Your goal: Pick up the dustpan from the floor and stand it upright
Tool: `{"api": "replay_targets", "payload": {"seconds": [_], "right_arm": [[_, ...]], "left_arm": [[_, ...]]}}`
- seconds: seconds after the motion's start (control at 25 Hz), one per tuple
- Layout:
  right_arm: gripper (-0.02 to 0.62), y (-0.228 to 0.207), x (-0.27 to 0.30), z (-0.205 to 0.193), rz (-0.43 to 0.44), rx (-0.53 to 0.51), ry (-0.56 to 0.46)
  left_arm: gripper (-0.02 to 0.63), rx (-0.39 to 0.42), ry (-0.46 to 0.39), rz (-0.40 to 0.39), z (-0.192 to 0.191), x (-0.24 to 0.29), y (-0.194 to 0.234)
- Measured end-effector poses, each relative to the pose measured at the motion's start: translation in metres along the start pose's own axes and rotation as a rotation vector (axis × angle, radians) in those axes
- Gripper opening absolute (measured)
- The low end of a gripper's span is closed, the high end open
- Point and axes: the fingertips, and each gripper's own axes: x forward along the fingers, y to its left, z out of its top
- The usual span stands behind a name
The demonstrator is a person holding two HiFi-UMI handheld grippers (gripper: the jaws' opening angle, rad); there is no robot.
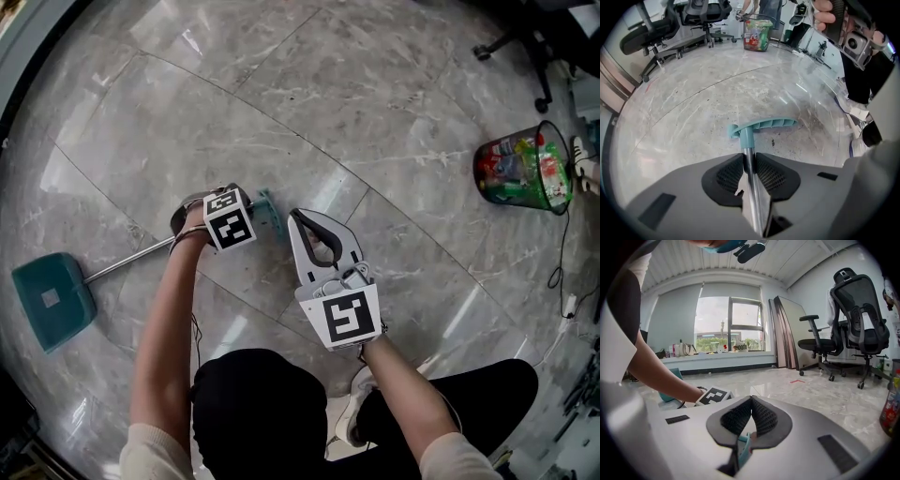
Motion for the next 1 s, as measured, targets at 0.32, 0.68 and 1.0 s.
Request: {"api": "replay_targets", "payload": {"seconds": [0.32, 0.68, 1.0], "right_arm": [[0.018, 0.005, -0.002, 0.012, 0.005, 0.029, -0.016], [0.018, 0.036, -0.026, 0.129, 0.067, 0.087, 0.056], [0.018, 0.101, -0.067, 0.313, 0.203, 0.061, 0.039]], "left_arm": [[0.085, -0.062, -0.065, -0.014, 0.003, -0.019, -0.004], [0.081, -0.034, -0.226, 0.146, 0.008, -0.207, -0.014], [0.078, 0.020, -0.404, 0.110, -0.020, -0.398, -0.065]]}}
